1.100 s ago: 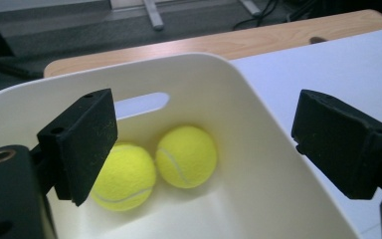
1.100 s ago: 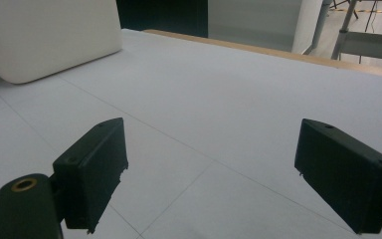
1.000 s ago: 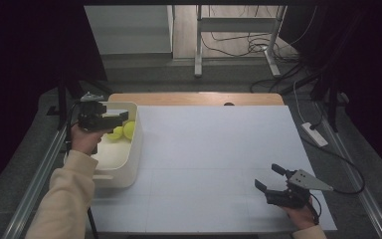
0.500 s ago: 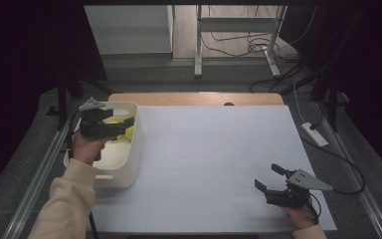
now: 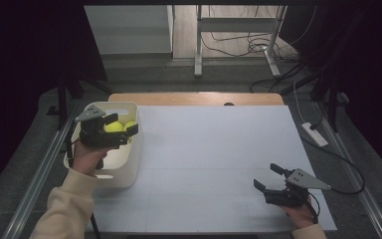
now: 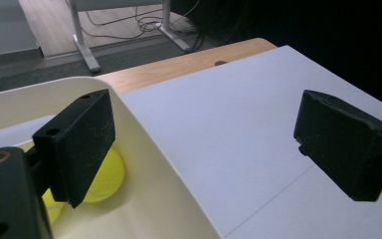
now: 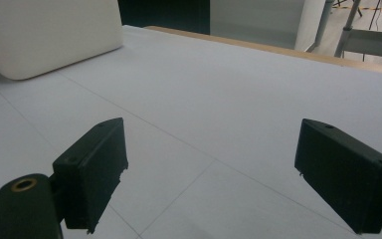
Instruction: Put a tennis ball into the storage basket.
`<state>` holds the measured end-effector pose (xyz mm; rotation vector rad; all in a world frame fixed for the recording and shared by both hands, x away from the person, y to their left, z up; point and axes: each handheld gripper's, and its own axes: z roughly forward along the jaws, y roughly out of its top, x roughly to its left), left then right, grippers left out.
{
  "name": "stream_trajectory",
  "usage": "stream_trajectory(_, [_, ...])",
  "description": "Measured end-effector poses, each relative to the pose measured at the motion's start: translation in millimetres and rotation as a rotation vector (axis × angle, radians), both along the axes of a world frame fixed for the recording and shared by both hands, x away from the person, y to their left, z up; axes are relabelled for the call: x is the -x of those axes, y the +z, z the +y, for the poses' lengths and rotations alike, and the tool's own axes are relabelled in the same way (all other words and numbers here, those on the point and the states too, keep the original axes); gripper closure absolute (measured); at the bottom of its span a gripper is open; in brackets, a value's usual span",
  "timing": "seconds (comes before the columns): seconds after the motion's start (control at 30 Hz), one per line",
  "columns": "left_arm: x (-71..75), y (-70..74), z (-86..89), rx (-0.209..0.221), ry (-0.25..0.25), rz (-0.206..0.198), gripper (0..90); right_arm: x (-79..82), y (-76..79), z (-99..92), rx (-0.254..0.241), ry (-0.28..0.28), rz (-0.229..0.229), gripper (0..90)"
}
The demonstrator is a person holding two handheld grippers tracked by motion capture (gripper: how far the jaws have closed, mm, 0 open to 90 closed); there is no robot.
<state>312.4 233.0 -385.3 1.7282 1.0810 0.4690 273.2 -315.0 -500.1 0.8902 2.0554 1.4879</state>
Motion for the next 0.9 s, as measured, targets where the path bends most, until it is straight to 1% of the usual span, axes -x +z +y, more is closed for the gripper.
stream_trajectory(0.07, [1.9, 0.1, -3.0, 0.009, -0.01, -0.004, 10.3, 0.4, 0.2, -0.6, -0.002, -0.002, 0.001, 13.0])
stream_trajectory(0.1, [2.8, 0.1, -4.9, 0.021, -0.017, -0.006, 10.4, 0.6, 0.3, -0.7, -0.003, -0.002, 0.001, 13.0])
stream_trajectory(0.33, [9.6, -2.1, -12.8, 0.023, -0.048, -0.023, 10.9, 1.4, 0.8, -1.0, -0.003, 0.003, -0.001, 13.0])
stream_trajectory(0.4, [13.9, -4.1, -15.4, 0.031, -0.066, -0.034, 11.4, 1.5, 1.0, -1.1, -0.002, 0.002, -0.002, 13.0])
stream_trajectory(0.47, [19.1, -5.8, -18.4, 0.029, -0.082, -0.053, 11.5, 1.9, 1.3, -0.5, 0.0, 0.001, -0.004, 13.0])
stream_trajectory(0.57, [26.3, -8.2, -22.5, 0.024, -0.112, -0.068, 11.6, 2.2, 1.5, 0.1, 0.003, 0.003, -0.005, 13.0])
stream_trajectory(0.63, [33.5, -9.6, -26.4, 0.024, -0.137, -0.085, 11.6, 2.4, 1.7, 0.4, 0.002, 0.002, -0.004, 13.0])
stream_trajectory(0.67, [33.5, -9.6, -26.4, 0.024, -0.137, -0.085, 11.6, 2.4, 1.7, 0.4, 0.002, 0.002, -0.004, 13.0])
stream_trajectory(0.7, [36.6, -10.1, -28.0, 0.023, -0.148, -0.094, 11.6, 2.5, 1.8, 0.5, 0.002, 0.002, -0.004, 13.0])
stream_trajectory(0.83, [44.6, -15.8, -33.6, 0.034, -0.176, -0.098, 12.8, 3.5, 2.0, 1.3, 0.004, 0.001, -0.005, 13.0])
stream_trajectory(0.9, [50.3, -20.3, -38.3, 0.021, -0.198, -0.102, 12.6, 3.7, 2.0, 1.2, 0.004, 0.001, -0.006, 13.0])
